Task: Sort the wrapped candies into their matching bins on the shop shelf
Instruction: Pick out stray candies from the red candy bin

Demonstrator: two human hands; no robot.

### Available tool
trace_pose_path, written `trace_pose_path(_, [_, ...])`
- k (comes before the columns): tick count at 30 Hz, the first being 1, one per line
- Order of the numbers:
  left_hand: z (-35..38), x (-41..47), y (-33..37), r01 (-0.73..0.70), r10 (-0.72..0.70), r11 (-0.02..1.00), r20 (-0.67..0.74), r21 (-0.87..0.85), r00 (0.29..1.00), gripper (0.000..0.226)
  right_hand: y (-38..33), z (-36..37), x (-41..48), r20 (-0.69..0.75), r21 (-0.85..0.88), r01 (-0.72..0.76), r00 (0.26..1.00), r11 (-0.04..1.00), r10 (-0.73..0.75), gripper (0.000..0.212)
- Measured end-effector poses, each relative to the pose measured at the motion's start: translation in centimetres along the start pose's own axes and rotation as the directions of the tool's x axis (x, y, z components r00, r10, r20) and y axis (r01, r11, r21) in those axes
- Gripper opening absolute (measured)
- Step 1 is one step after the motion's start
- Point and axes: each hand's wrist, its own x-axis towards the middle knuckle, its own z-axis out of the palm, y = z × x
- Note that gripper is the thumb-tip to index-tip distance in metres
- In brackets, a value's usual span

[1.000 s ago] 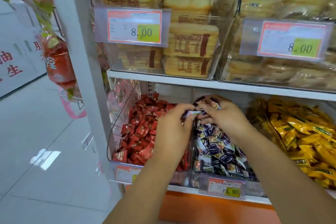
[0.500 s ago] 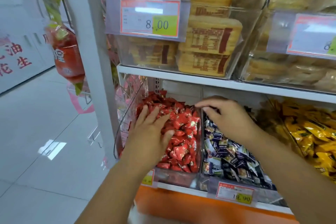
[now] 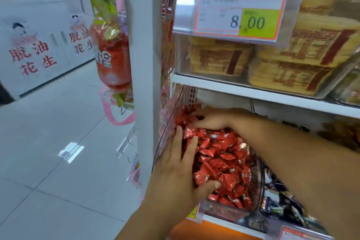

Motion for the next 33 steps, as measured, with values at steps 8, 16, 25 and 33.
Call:
trace_pose_path(8, [-0.5,0.1,0.6,0.044,-0.045,0.999,0.071,0.003,0.996,0.107,-0.5,-4.9,-4.9,0.151,-0.137,-0.081,0.983,0.987,0.102,0.046])
trace_pose_path(16, [0.1,0.5,0.2,0.027,-0.027,0.999,0.002,-0.020,1.000,0.105,-2.4,-0.8,3.7,0.017,0.001,-0.076,0.997,0.997,0.076,0.073])
trace_pose_path(25, [-0.1,0.3,0.7,0.028,-0.028,1.000,-0.018,-0.001,0.999,0.101,-3.0,0.9,4.0,0.115,-0.054,-0.089,0.989,0.995,0.095,0.065])
trace_pose_path(33, [0.5,0.3,0.1,-0.009,0.008,1.000,-0.062,-0.016,0.998,0.097,-2.3,0.9,4.3,-0.029,-0.009,-0.044,0.999,0.999,0.043,0.033])
